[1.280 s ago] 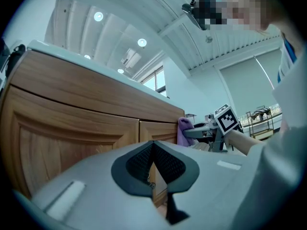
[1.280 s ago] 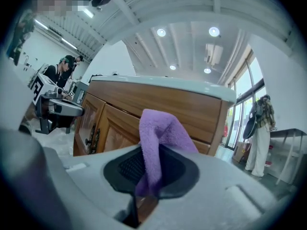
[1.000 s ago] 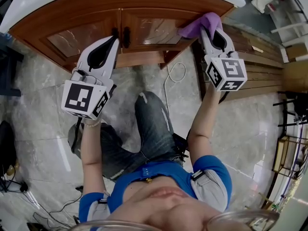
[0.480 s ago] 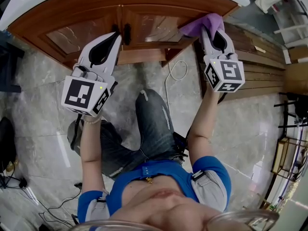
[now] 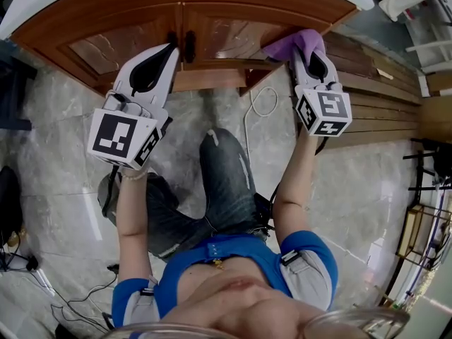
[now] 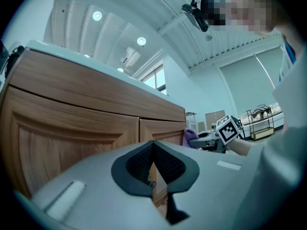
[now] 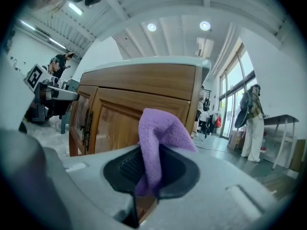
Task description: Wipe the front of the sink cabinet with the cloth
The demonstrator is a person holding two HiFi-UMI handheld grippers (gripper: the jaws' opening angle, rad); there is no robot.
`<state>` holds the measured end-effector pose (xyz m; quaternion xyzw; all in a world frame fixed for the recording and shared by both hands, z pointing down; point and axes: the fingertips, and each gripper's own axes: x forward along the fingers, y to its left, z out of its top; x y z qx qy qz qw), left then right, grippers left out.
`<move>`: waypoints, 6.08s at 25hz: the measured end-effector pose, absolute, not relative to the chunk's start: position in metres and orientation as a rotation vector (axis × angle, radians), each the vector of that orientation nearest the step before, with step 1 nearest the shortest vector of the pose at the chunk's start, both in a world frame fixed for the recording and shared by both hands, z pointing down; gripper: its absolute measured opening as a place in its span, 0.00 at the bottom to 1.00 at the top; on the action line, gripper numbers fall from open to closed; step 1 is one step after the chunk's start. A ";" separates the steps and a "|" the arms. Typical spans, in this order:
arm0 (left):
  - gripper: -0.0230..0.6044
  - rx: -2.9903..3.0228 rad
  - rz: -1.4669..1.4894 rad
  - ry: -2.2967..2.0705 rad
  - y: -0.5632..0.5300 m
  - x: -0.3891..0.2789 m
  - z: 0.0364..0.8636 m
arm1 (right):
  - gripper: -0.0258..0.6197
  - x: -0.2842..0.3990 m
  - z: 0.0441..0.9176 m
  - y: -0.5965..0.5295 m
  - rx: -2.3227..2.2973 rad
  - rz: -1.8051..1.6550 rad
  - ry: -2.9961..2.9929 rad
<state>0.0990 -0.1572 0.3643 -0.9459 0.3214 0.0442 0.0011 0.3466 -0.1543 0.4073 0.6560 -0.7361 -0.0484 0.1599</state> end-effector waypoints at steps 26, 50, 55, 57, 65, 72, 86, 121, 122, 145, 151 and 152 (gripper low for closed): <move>0.04 -2.971 0.143 1.017 -0.154 0.092 0.363 | 0.13 0.309 0.415 -0.169 1.873 -0.119 -2.115; 0.04 -2.966 0.149 1.030 -0.149 0.080 0.361 | 0.13 0.205 0.416 -0.185 1.663 -0.175 -2.305; 0.04 -2.968 0.169 1.018 -0.150 0.081 0.360 | 0.13 0.172 0.414 -0.189 1.569 -0.222 -2.368; 0.04 -2.969 0.176 1.017 -0.150 0.082 0.359 | 0.13 0.168 0.413 -0.190 1.560 -0.244 -2.355; 0.04 -2.971 0.162 1.014 -0.154 0.084 0.367 | 0.13 0.162 0.416 -0.190 1.565 -0.286 -2.342; 0.04 -2.979 0.139 1.012 -0.156 0.093 0.370 | 0.13 0.160 0.434 -0.192 1.531 -0.244 -2.364; 0.04 -2.976 0.115 1.037 -0.155 0.088 0.371 | 0.13 0.159 0.471 -0.193 1.514 -0.171 -2.341; 0.04 -2.999 0.096 0.939 -0.147 0.113 0.377 | 0.13 0.232 0.473 -0.182 1.620 -0.084 -2.267; 0.04 -2.999 0.097 0.935 -0.147 0.114 0.377 | 0.13 0.235 0.473 -0.182 1.625 -0.082 -2.263; 0.04 -3.016 0.082 0.885 -0.142 0.129 0.379 | 0.13 0.314 0.473 -0.165 1.772 -0.041 -2.130; 0.04 -3.016 0.079 0.887 -0.143 0.130 0.379 | 0.13 0.328 0.474 -0.160 1.799 -0.018 -2.117; 0.04 -3.018 0.078 0.887 -0.143 0.131 0.379 | 0.13 0.331 0.474 -0.159 1.805 -0.015 -2.113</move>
